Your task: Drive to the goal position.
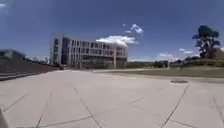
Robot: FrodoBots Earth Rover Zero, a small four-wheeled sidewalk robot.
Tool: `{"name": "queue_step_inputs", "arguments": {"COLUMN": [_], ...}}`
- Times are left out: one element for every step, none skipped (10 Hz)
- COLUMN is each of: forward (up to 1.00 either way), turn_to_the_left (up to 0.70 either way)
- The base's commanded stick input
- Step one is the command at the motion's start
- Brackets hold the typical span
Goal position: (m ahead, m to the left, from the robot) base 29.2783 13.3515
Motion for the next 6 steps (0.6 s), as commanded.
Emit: {"name": "queue_step_inputs", "arguments": {"forward": [0.00, 0.00, 0.00, 0.49, 0.70, 0.70], "turn_to_the_left": [0.00, 0.00, 0.00, 0.00, 0.00, 0.00]}}
